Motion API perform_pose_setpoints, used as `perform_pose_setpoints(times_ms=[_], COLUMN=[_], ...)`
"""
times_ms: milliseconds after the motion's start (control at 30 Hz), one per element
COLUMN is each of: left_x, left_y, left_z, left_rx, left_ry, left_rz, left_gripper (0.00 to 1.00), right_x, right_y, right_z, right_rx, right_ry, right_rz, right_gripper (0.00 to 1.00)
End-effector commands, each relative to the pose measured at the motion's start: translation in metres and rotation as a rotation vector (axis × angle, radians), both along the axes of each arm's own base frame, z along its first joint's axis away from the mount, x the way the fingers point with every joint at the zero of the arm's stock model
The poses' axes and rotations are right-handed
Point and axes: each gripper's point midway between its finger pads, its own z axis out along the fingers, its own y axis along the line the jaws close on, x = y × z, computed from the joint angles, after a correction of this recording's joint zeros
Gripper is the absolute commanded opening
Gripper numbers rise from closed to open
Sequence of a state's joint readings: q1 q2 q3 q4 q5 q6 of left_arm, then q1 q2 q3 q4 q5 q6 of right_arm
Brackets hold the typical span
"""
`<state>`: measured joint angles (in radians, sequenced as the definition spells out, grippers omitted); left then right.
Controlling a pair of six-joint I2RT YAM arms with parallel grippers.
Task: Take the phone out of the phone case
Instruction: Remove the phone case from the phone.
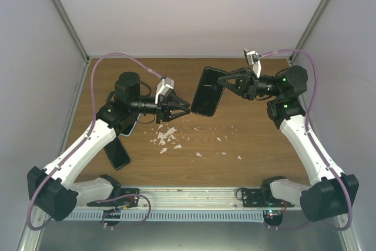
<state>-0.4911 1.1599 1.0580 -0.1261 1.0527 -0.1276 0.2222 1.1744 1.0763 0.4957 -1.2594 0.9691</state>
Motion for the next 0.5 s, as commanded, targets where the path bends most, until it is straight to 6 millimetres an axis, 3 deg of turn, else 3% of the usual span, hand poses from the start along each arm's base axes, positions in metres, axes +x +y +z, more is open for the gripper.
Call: perform_pose_setpoints(times_ms=[0,467], left_x=[0.001,-0.008], left_y=[-0.008,-0.013], left_z=[0.015,0.017], left_rx=[-0.028,-0.047], left_ry=[-0.042,-0.019], left_rz=[-0.016,-0.087], left_gripper=[0.31,0.36], right_x=[-0.008,-0.012], right_y=[-0.004,-0.004], right_z=[0.011,0.009], right_rx=[0.019,0.011], right_ry=[-0.056,-0.072], right_rz=[-0.007,-0.011], right_gripper=[0.01,0.01])
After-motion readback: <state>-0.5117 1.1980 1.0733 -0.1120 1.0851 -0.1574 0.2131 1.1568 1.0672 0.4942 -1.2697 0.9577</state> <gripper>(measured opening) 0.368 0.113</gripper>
